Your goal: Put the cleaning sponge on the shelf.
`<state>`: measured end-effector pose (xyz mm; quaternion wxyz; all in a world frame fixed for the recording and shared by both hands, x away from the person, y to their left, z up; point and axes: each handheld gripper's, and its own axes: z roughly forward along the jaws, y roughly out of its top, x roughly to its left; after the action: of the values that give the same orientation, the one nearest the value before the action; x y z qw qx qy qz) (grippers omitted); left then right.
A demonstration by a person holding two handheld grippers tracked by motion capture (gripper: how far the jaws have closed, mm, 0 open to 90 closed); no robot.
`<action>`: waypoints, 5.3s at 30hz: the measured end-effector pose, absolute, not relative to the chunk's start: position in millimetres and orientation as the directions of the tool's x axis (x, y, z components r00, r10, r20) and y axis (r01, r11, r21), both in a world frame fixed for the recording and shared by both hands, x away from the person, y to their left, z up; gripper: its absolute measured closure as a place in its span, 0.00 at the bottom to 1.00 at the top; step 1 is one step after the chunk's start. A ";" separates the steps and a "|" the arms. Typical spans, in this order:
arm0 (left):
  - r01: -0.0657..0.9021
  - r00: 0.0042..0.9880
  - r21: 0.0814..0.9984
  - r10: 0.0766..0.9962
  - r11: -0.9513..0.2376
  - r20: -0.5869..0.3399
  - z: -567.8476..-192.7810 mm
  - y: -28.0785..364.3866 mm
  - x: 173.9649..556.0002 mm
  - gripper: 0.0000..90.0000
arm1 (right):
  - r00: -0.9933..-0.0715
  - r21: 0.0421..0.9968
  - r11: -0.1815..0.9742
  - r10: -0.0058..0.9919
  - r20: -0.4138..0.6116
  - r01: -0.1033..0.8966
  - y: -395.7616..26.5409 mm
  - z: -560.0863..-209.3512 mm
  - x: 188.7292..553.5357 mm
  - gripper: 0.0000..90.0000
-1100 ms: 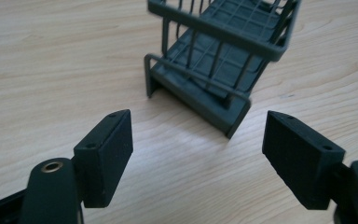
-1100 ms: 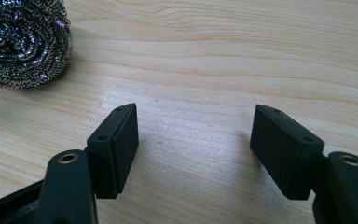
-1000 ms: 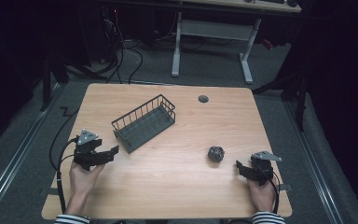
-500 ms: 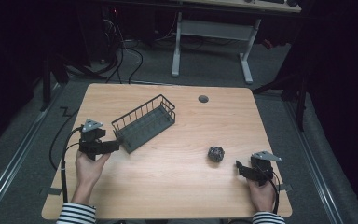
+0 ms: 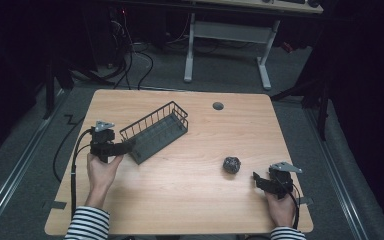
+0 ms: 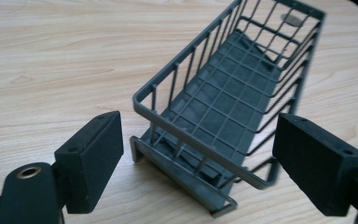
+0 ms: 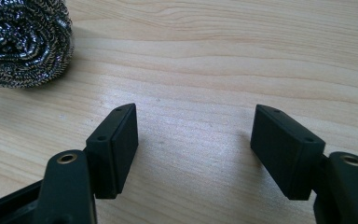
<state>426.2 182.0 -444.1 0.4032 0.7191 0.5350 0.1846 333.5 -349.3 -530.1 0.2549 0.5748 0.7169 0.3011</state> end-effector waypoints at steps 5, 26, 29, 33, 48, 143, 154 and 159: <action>0.639 0.344 0.762 0.924 -0.103 -0.164 -450.5 179.2 432.8 0.22 | -0.209 0.725 0.158 0.978 -0.019 0.671 -349.3 -530.1 333.5 0.36; 0.639 0.364 0.756 0.922 -0.144 -0.132 -454.1 172.7 432.2 0.39 | -0.209 0.724 0.158 0.978 -0.019 0.671 -349.2 -530.1 333.4 0.36; 0.634 0.371 0.759 0.920 -0.149 -0.129 -453.5 171.9 431.3 0.41 | -0.208 0.724 0.157 0.978 -0.019 0.672 -349.0 -530.1 333.3 0.36; 0.631 0.374 0.760 0.919 -0.153 -0.126 -453.4 170.5 430.1 0.43 | -0.207 0.724 0.156 0.978 -0.018 0.672 -348.9 -530.1 333.3 0.36; 0.626 0.412 0.762 0.900 -0.167 -0.141 -453.4 161.8 425.6 0.45 | -0.210 0.725 0.159 0.978 -0.021 0.671 -348.9 -530.1 333.3 0.36; 0.540 0.504 0.819 0.853 -0.192 -0.133 -425.9 165.2 388.6 0.37 | -0.213 0.724 0.160 0.977 -0.019 0.671 -348.4 -530.1 333.2 0.36; 0.547 0.465 0.823 0.873 -0.151 -0.148 -428.9 191.8 378.6 0.36 | -0.213 0.724 0.160 0.977 -0.019 0.671 -348.3 -530.1 333.1 0.36; 0.553 0.455 0.820 0.878 -0.146 -0.151 -431.5 198.1 376.0 0.36 | -0.213 0.724 0.160 0.977 -0.019 0.671 -348.4 -530.1 333.2 0.36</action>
<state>376.0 198.1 -431.5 0.4352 0.7336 0.4875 0.1864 333.2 -348.4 -530.1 0.2541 0.5737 0.7180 0.3013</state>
